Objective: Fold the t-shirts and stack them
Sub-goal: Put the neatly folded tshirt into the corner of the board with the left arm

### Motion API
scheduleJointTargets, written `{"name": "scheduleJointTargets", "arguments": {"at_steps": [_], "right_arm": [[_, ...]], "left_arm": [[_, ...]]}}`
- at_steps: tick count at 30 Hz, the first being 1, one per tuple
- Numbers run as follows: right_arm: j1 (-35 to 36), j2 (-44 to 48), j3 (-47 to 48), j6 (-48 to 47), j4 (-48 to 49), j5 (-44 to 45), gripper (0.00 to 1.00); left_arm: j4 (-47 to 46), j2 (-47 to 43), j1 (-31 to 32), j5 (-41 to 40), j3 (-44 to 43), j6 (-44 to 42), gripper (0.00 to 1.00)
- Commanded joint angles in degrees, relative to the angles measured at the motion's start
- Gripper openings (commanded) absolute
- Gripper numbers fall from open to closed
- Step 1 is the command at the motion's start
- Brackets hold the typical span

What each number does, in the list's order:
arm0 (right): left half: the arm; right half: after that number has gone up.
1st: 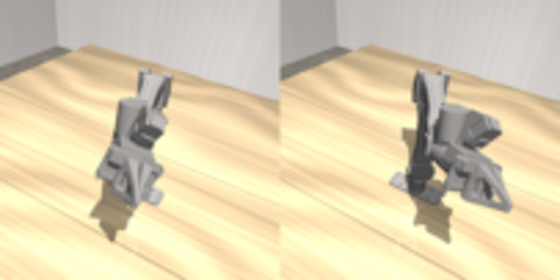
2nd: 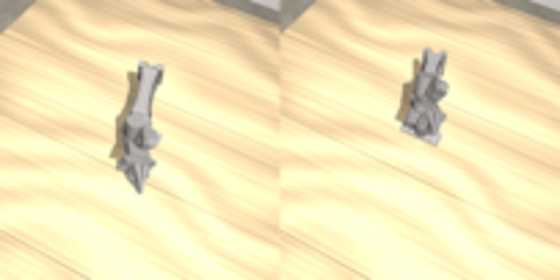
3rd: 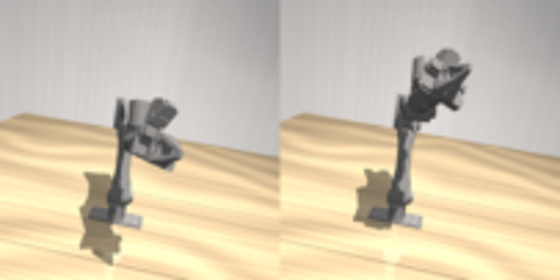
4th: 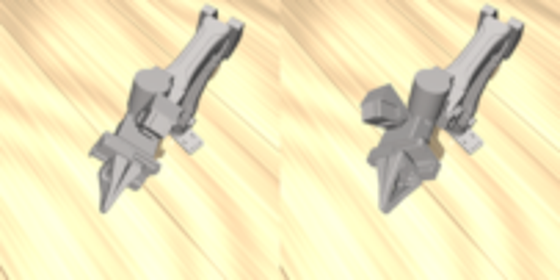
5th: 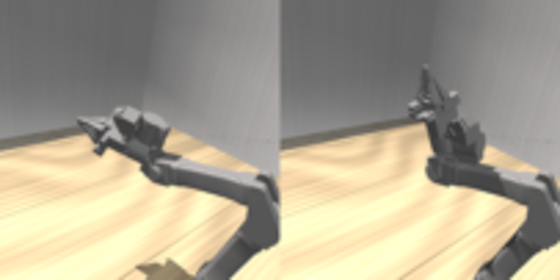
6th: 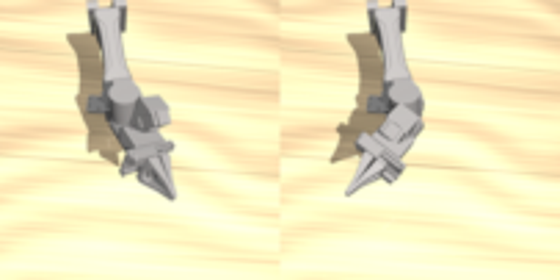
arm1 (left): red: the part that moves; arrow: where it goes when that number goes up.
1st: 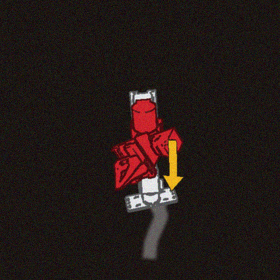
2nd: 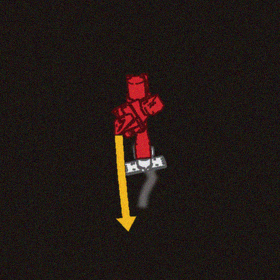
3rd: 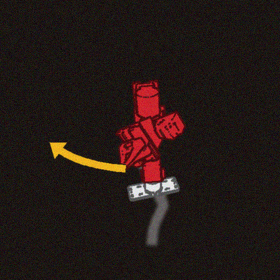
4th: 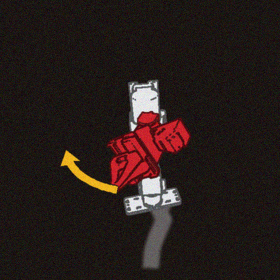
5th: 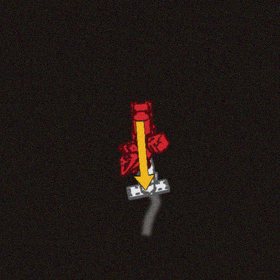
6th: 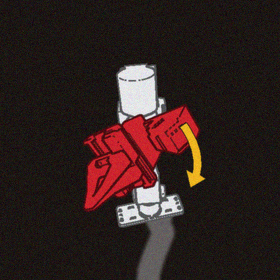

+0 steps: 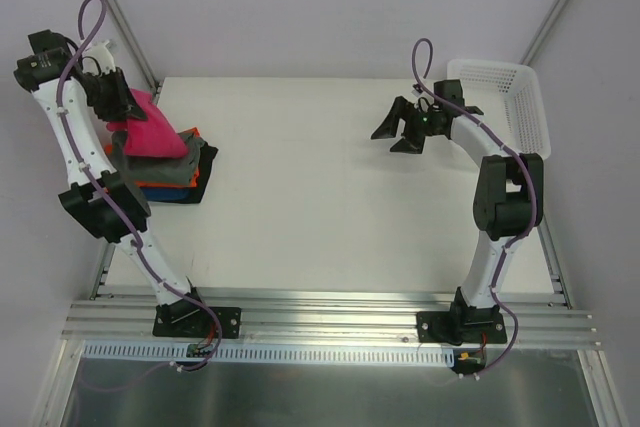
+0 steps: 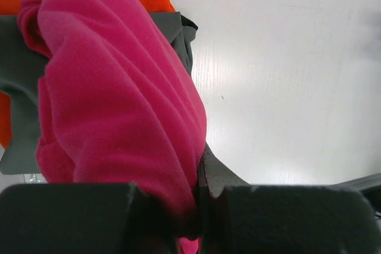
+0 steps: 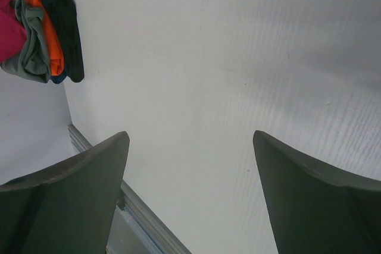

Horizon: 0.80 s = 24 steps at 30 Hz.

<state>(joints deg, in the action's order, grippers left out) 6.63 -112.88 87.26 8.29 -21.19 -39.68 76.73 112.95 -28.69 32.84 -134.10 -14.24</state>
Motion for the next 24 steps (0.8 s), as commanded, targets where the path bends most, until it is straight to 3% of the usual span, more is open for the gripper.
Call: {"name": "scheduleJointTargets", "arguments": {"at_steps": [1, 6, 10, 16, 19, 24], "right_arm": [[0.13, 3.98, -0.16, -0.47, 2.12, 0.13, 0.90], [0.05, 5.12, -1.39, -0.74, 2.47, 0.74, 0.89], [0.05, 6.27, -2.62, -1.35, 2.47, 1.01, 0.90], [0.05, 7.76, -3.68, -2.14, 2.21, 1.80, 0.90], [0.05, 8.46, -4.38, -2.14, 2.21, 1.80, 0.90], [-0.04, 8.73, -5.44, -2.06, 2.64, 1.80, 0.90]], "left_arm": [[9.49, -1.24, 1.88, 2.67, -0.64, -0.70, 0.00], [9.32, -1.15, 5.65, 3.28, -1.07, -1.49, 0.00], [8.79, -1.59, 13.10, 2.67, -4.41, -2.11, 0.00], [9.05, -5.10, 18.75, 3.02, -0.20, -2.46, 0.00], [10.10, -6.33, 17.71, 3.54, 2.79, -3.60, 0.00], [10.28, -3.89, 5.70, 6.71, 5.70, -3.60, 0.00]]}}
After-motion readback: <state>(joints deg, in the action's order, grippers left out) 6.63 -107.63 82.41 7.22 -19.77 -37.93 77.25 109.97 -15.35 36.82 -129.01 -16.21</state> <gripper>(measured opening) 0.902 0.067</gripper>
